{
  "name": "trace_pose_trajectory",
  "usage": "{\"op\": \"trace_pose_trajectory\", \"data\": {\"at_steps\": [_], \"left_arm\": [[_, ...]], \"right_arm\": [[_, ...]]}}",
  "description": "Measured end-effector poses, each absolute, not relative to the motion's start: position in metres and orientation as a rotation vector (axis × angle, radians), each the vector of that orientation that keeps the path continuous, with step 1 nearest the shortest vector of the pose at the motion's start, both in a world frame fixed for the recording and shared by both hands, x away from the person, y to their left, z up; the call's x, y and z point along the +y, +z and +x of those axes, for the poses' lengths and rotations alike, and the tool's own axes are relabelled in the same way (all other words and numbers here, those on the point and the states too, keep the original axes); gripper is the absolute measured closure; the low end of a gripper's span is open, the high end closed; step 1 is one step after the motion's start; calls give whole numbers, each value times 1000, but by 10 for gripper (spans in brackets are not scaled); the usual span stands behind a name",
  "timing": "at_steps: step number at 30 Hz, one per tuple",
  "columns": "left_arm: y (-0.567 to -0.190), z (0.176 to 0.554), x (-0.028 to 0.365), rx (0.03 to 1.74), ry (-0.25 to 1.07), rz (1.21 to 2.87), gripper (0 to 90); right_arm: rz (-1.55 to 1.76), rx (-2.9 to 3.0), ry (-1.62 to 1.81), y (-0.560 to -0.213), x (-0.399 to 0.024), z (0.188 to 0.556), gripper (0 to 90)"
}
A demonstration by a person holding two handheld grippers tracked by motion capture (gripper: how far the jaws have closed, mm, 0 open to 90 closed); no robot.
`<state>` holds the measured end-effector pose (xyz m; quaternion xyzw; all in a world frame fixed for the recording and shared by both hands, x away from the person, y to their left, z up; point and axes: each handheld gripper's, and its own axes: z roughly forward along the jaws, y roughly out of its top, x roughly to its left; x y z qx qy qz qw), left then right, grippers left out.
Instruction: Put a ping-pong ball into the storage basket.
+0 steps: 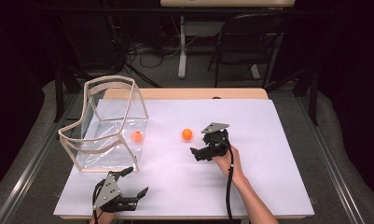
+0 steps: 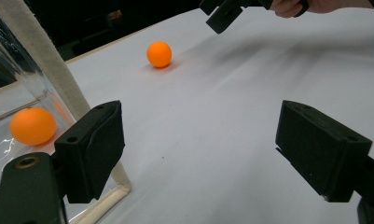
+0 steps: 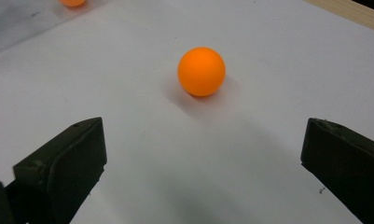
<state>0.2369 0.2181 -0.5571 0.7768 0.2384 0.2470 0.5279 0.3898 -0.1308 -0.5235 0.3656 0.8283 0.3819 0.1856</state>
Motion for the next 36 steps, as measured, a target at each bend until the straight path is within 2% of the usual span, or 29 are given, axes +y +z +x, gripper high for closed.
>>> {"op": "trace_pose_trajectory", "data": {"at_steps": [36], "left_arm": [[-558,242,214,552,586,1865,155]], "right_arm": [[938,2374,1088,-520,-96,429,0]]}}
